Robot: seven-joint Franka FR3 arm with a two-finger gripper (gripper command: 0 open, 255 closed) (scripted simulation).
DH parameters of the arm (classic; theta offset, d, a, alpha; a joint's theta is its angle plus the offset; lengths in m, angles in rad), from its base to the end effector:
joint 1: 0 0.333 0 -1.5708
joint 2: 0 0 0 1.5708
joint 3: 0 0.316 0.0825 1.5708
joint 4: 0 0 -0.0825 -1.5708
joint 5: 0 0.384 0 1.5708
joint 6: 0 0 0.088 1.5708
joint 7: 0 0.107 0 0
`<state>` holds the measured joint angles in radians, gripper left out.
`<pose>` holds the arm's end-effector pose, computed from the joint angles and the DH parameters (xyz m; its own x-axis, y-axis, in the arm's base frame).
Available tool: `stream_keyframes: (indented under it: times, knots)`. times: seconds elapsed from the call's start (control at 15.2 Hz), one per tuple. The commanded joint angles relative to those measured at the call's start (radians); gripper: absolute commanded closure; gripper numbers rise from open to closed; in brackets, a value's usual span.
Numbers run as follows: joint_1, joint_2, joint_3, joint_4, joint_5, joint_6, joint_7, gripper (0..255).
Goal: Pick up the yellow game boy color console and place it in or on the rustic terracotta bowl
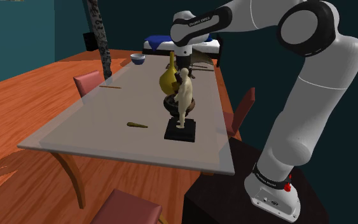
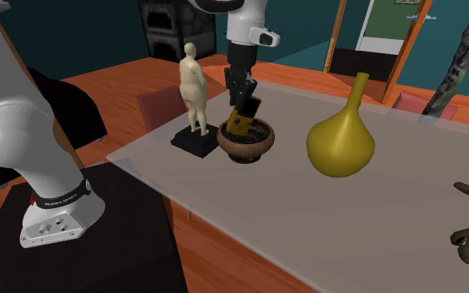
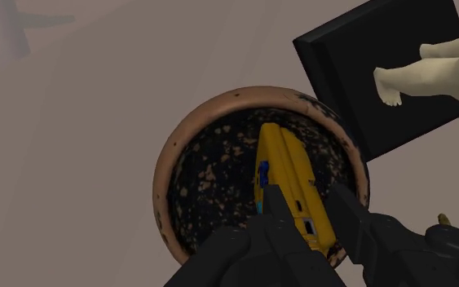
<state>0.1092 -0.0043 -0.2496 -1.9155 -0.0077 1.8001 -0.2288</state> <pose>0.5408 -0.0772 0.4827 0.9898 0.0910 -0.1095 0.0894 -0.9958 -0.0192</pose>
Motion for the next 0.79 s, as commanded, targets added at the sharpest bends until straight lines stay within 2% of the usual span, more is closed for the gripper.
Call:
stream_keyframes:
  times: [0.0,0.26,0.33,0.66,0.73]
  knots:
    - [0.0,-0.001,0.0,-0.002,0.0,0.002,0.0,255]
    - [0.0,-0.001,0.0,-0.002,0.0,0.002,0.0,255]
    - [0.0,-0.001,0.0,-0.002,0.0,0.002,0.0,0]
    - [0.0,-0.001,0.0,-0.002,0.0,0.002,0.0,0]
    - [0.0,-0.001,0.0,0.031,0.0,-0.031,0.0,0]
